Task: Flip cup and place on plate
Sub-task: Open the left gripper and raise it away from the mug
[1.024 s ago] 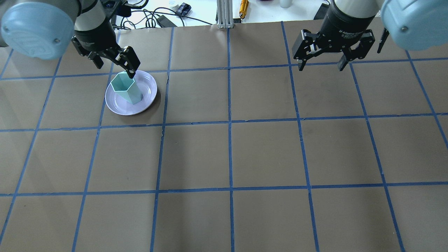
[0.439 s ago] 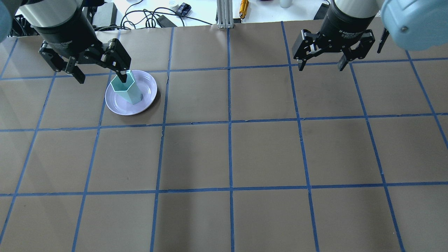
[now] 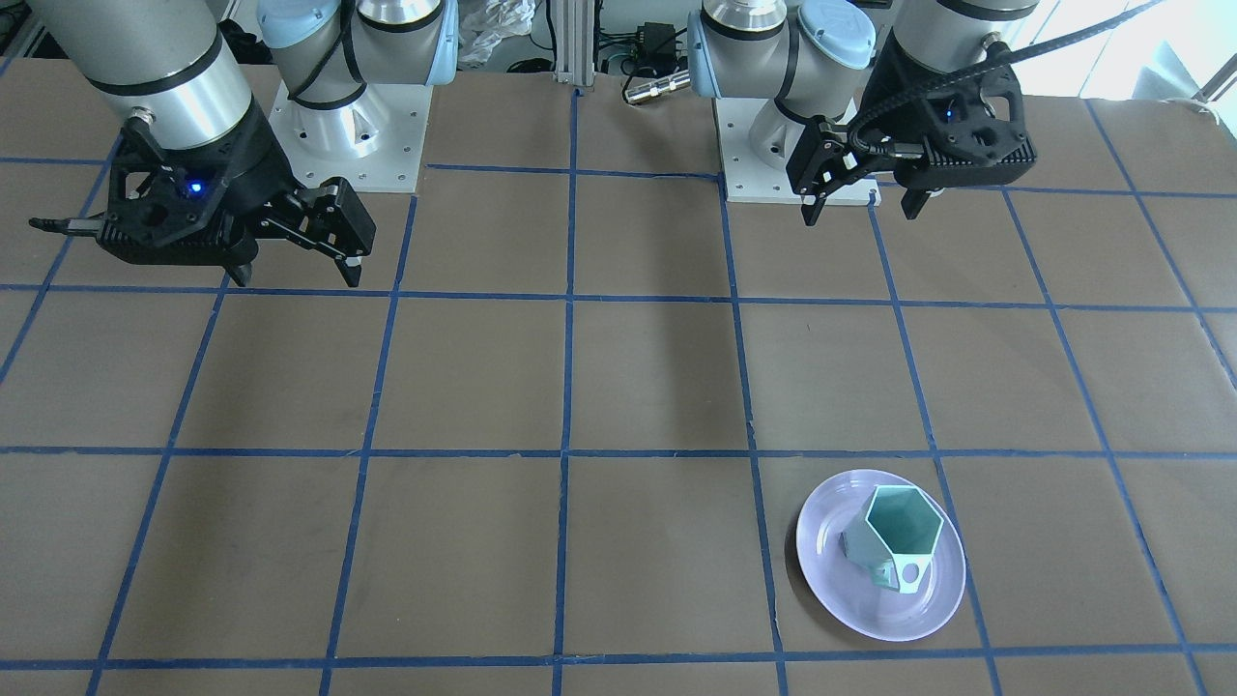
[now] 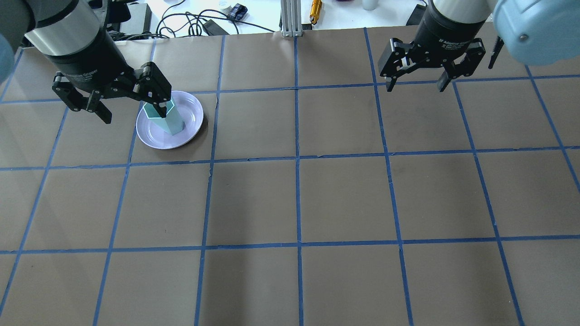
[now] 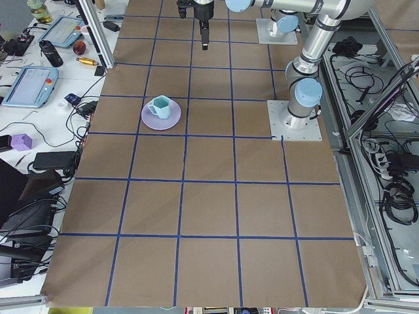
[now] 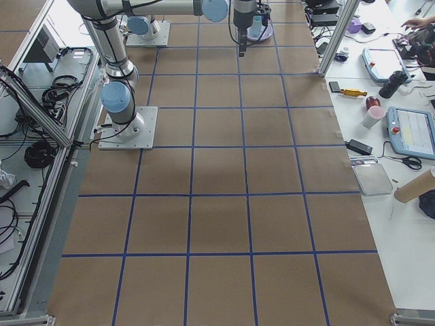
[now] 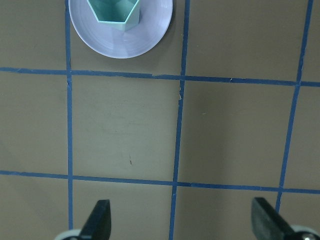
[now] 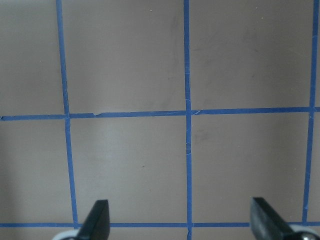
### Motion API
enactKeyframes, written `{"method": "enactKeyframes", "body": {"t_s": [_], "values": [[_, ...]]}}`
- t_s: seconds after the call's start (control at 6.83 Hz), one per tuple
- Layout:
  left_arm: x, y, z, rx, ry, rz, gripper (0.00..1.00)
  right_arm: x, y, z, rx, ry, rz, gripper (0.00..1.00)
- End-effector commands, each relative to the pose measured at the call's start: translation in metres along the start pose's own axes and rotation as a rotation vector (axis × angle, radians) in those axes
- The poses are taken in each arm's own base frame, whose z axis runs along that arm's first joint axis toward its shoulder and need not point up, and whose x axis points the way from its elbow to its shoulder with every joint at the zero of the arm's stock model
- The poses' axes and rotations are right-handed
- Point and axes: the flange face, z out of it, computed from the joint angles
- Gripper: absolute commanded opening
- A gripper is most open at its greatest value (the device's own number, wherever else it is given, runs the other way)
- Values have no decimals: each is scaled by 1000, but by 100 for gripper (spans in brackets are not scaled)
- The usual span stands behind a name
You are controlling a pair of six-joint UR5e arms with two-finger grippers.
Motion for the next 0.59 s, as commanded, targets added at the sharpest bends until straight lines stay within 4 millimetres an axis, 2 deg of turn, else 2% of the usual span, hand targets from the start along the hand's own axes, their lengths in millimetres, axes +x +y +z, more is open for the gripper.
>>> {"method": "enactKeyframes", "body": {"t_s": [0.0,0.44], "values": [[-1,1,2,21,-3,-7,100,0,0,0,0,0,0,100],[-3,-2,-3,30,-2,-12,100,0,0,0,0,0,0,100]]}}
